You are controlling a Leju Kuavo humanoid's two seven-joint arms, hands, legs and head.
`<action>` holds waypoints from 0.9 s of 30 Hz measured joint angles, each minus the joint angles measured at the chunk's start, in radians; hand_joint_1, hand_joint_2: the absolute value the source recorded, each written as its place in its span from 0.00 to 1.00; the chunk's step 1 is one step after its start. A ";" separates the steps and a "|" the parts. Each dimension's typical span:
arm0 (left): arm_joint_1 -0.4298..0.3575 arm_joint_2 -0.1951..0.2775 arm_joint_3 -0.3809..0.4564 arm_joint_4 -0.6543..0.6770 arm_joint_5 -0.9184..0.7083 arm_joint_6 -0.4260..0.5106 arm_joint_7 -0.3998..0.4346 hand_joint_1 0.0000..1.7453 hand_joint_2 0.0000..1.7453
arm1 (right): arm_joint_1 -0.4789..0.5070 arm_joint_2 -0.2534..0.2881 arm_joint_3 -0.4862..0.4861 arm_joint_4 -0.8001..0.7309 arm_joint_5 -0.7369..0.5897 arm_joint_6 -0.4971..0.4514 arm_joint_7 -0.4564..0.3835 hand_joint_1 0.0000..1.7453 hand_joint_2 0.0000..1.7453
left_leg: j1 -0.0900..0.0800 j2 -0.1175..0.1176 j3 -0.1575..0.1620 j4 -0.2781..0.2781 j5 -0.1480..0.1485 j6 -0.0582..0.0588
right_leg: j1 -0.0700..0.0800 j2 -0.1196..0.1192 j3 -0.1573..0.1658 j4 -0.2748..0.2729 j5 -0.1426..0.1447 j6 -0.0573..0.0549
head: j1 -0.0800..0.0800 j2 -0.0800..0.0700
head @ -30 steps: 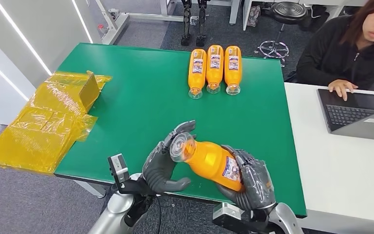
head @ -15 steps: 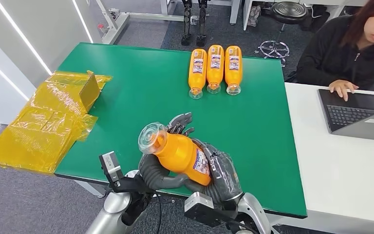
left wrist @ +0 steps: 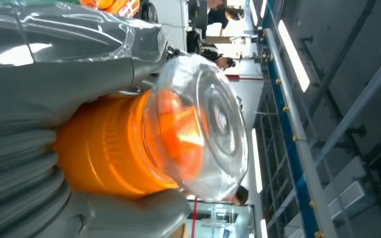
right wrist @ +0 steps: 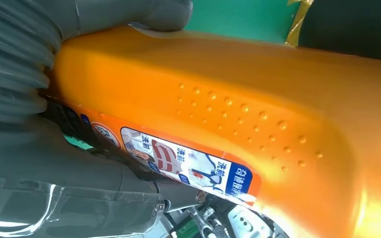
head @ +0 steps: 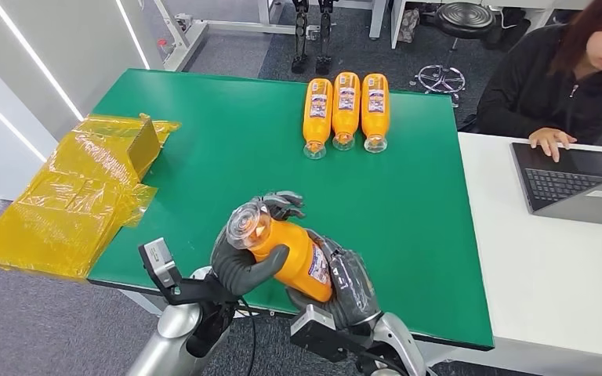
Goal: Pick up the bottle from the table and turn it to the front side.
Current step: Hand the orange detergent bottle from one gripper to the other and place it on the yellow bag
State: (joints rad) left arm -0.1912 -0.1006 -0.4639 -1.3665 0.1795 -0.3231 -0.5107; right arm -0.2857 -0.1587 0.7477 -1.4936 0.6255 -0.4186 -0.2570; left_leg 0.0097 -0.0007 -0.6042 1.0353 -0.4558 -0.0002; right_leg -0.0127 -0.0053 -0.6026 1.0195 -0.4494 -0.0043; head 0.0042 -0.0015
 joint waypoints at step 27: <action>-0.010 0.011 -0.003 0.000 -0.017 0.059 0.006 1.00 1.00 | 0.008 0.006 0.010 0.015 0.009 -0.028 0.011 0.00 1.00 | 0.000 0.000 0.000 0.000 0.000 0.000 | 0.000 0.000 0.000 0.000 0.000 0.000 | 0.000 0.000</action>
State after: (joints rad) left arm -0.2016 -0.0900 -0.4665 -1.3665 0.1622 -0.2642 -0.5051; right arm -0.2778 -0.1523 0.7580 -1.4782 0.6350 -0.4468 -0.2462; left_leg 0.0097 -0.0007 -0.6041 1.0353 -0.4559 -0.0002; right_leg -0.0128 -0.0052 -0.6030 1.0194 -0.4494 -0.0043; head 0.0043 -0.0015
